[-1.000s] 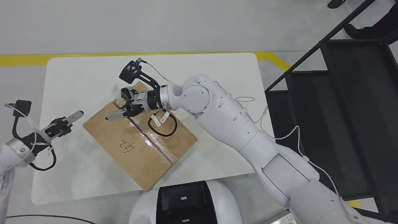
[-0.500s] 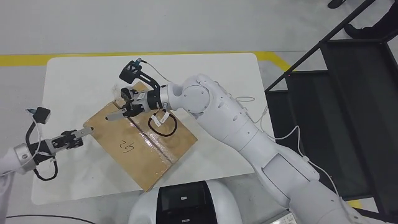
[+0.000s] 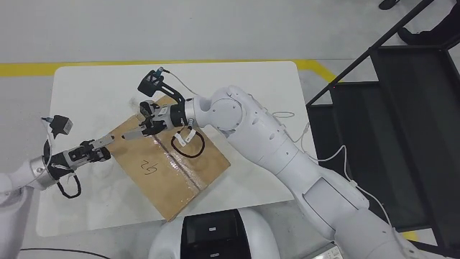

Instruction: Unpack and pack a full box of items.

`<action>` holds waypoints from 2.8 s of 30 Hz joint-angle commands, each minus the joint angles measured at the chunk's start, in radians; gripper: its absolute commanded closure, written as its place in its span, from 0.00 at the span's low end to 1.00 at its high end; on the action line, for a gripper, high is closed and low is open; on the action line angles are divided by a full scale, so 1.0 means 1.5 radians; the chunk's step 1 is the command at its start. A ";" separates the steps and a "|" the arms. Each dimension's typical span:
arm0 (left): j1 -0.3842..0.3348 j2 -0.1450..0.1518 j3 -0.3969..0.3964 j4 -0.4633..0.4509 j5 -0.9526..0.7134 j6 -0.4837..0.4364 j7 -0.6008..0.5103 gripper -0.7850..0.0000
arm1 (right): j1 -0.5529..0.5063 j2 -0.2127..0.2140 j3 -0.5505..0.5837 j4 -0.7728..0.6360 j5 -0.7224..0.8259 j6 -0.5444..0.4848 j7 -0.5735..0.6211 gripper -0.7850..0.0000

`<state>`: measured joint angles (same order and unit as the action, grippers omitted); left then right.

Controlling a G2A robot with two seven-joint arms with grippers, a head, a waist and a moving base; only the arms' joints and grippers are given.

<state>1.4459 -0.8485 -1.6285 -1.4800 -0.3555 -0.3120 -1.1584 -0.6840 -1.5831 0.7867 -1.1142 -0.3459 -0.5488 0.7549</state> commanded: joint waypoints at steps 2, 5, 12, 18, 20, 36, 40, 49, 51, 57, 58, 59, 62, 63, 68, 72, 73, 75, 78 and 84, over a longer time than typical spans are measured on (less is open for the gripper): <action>-0.028 -0.003 0.031 0.012 0.010 -0.007 0.002 0.00 | 0.000 0.000 0.000 0.000 0.000 0.000 0.000 0.00; -0.049 -0.006 0.051 0.034 0.022 -0.019 0.008 0.00 | 0.000 0.000 0.000 0.000 0.000 0.000 0.000 0.00; -0.083 -0.010 0.080 0.070 0.039 -0.052 0.017 0.00 | 0.000 0.000 0.000 0.000 0.000 0.000 0.000 0.00; -0.119 -0.014 0.075 0.092 -0.022 -0.050 0.045 0.00 | 0.000 0.000 0.000 0.000 0.000 0.000 0.000 0.00; -0.120 -0.014 0.076 0.092 -0.024 -0.048 0.047 0.00 | 0.000 0.000 0.000 0.000 0.000 0.000 0.000 0.00; -0.120 -0.014 0.076 0.092 -0.024 -0.048 0.047 0.00 | 0.004 0.001 0.000 0.019 -0.012 0.029 -0.004 0.70; -0.120 -0.014 0.076 0.092 -0.024 -0.048 0.047 0.00 | 0.016 -0.004 -0.007 0.053 -0.006 0.021 -0.017 1.00; -0.120 -0.014 0.076 0.092 -0.024 -0.048 0.047 0.00 | 0.049 -0.018 -0.034 0.110 -0.060 0.071 -0.054 1.00; -0.120 -0.014 0.076 0.092 -0.024 -0.048 0.047 0.00 | 0.053 -0.021 -0.041 0.119 -0.071 0.078 -0.062 1.00; -0.120 -0.014 0.076 0.092 -0.024 -0.048 0.047 0.00 | 0.061 -0.030 -0.054 0.141 -0.095 0.089 -0.084 1.00; -0.120 -0.014 0.076 0.092 -0.024 -0.048 0.047 0.00 | 0.063 -0.031 -0.056 0.144 -0.100 0.095 -0.091 1.00; -0.120 -0.014 0.076 0.092 -0.024 -0.048 0.047 0.00 | 0.065 -0.033 -0.059 0.147 -0.110 0.102 -0.097 1.00; -0.120 -0.014 0.076 0.092 -0.024 -0.048 0.047 0.00 | 0.068 -0.036 -0.064 0.154 -0.125 0.115 -0.112 1.00; -0.120 -0.014 0.076 0.092 -0.024 -0.048 0.047 0.00 | 0.070 -0.037 -0.066 0.155 -0.134 0.121 -0.114 1.00; -0.120 -0.014 0.076 0.092 -0.024 -0.048 0.047 0.00 | 0.071 -0.042 -0.073 0.156 -0.157 0.145 -0.116 1.00; -0.120 -0.014 0.076 0.092 -0.024 -0.048 0.047 0.00 | 0.069 -0.044 -0.072 0.153 -0.169 0.153 -0.121 1.00; -0.120 -0.014 0.076 0.092 -0.024 -0.048 0.047 0.00 | 0.069 -0.043 -0.073 0.150 -0.178 0.159 -0.122 1.00; -0.120 -0.014 0.076 0.092 -0.024 -0.048 0.047 0.00 | 0.066 -0.043 -0.072 0.140 -0.189 0.170 -0.122 1.00; -0.120 -0.014 0.076 0.092 -0.024 -0.048 0.047 0.00 | 0.061 -0.040 -0.069 0.123 -0.210 0.182 -0.119 1.00; -0.120 -0.014 0.076 0.092 -0.024 -0.048 0.047 0.00 | 0.048 -0.035 -0.070 0.083 -0.262 0.211 -0.105 0.78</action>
<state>1.2661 -0.8699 -1.5140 -1.3416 -0.3915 -0.3840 -1.0873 -0.6091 -1.6369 0.6838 -0.9792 -0.7221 -0.2414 0.5932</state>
